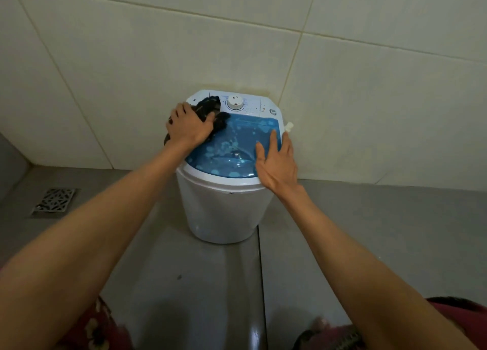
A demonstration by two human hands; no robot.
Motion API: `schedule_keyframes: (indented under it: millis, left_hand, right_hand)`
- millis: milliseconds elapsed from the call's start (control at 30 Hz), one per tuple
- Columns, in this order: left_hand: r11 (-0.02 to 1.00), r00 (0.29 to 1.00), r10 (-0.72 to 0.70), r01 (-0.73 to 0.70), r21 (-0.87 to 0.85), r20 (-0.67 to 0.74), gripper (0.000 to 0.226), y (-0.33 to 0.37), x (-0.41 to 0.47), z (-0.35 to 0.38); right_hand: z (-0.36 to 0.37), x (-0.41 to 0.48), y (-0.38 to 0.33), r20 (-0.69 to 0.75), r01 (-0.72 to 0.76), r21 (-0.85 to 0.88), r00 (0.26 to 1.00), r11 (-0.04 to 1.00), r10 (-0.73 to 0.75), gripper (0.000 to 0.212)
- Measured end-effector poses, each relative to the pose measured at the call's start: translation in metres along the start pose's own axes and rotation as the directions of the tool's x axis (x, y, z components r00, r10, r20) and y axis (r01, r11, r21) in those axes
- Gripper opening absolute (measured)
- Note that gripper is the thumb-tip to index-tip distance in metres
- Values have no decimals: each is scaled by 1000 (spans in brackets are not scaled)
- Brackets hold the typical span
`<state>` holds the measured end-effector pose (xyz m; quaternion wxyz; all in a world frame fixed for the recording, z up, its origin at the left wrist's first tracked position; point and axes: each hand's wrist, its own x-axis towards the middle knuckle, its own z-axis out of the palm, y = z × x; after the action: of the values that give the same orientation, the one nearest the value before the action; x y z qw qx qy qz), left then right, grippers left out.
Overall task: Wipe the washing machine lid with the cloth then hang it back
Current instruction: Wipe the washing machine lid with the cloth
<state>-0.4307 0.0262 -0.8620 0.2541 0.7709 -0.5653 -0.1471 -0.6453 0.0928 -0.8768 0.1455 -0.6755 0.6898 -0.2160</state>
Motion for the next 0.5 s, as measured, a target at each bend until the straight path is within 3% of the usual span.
schedule_keyframes:
  millis: [200, 300, 400, 500]
  left_hand:
    - [993, 999, 29, -31, 118, 19, 82, 26, 55, 6]
    - [968, 979, 201, -205, 148, 36, 74, 23, 62, 11]
    - [894, 905, 407, -422, 148, 124, 79, 16, 57, 10]
    - [847, 848, 488, -517, 121, 207, 79, 16, 36, 5]
  right_hand:
    - [5, 2, 2, -35, 9, -13, 999, 1000, -10, 67]
    - [6, 3, 2, -42, 13, -22, 999, 1000, -14, 67]
    - [5, 3, 1, -35, 12, -29, 999, 1000, -13, 68]
    - [2, 2, 1, -19, 13, -36, 1000, 999, -13, 68]
